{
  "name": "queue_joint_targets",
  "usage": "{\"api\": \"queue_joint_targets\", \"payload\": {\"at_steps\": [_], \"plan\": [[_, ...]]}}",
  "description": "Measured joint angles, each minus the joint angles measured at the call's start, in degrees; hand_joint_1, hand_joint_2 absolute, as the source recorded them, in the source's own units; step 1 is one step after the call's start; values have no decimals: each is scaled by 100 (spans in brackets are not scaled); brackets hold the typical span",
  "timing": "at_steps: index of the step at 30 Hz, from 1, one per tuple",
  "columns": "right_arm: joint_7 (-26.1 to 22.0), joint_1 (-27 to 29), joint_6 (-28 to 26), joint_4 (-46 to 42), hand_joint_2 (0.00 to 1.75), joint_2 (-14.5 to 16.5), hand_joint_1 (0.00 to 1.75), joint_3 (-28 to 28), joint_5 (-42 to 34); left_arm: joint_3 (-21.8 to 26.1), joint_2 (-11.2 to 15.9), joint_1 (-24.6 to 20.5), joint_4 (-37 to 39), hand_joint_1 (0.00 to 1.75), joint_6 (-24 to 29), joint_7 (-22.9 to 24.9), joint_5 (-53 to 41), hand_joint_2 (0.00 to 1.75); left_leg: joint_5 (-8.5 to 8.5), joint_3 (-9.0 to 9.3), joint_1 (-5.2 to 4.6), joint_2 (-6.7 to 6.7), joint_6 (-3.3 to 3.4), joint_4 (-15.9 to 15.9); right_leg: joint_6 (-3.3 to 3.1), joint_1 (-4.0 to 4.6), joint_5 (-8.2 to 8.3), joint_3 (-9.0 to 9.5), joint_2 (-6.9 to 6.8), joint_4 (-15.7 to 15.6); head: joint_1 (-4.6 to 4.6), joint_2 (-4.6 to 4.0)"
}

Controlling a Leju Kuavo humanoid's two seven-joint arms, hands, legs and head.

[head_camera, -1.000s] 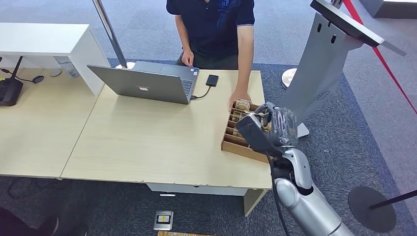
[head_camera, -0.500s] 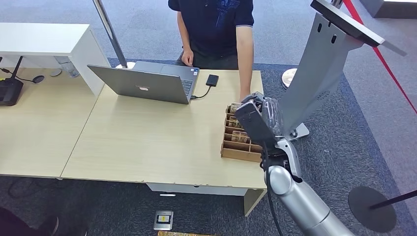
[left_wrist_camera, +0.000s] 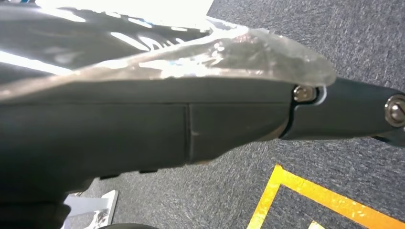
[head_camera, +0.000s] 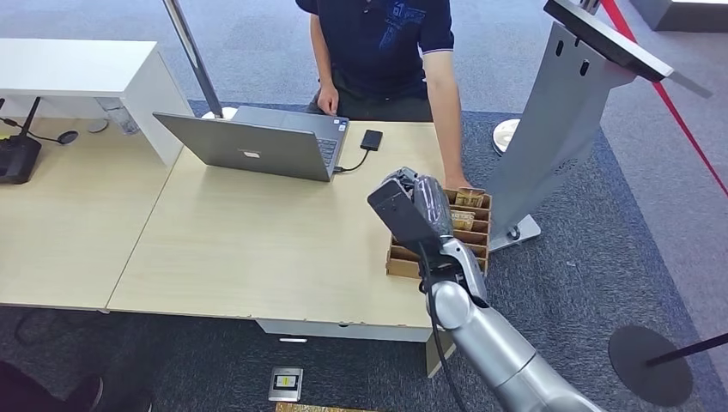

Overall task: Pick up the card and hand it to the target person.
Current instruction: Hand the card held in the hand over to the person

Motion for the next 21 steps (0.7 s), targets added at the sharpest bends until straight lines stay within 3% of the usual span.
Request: {"api": "queue_joint_targets", "payload": {"at_steps": [4,8,11,14,21], "plan": [[-132,-174,131,303,175,195,148,96,-117,-2,0,-3,2,0,0,-65,-20,0,0,-1,0,3,0,0,0,0,0,-1,0,1,0,0],[-246,-376,220,622,175,393,43,171,-221,-3,0,-2,2,0,0,-93,-39,0,1,-1,0,1,-1,0,0,0,0,-2,0,2,1,0],[-303,-549,240,860,175,528,8,225,-288,-4,0,-2,2,0,0,-106,-58,0,1,-1,0,2,-1,0,0,0,0,-2,0,2,0,0],[-375,-716,196,1093,175,651,0,249,-423,-4,0,-1,2,0,0,-125,-102,0,1,-1,0,1,-1,0,0,0,0,-3,0,2,0,0],[-548,-981,141,1555,175,866,0,259,-999,-27,0,-1,4,0,-22,-93,-245,0,1,-1,0,2,-1,0,0,0,0,-3,0,1,-1,0]]}}
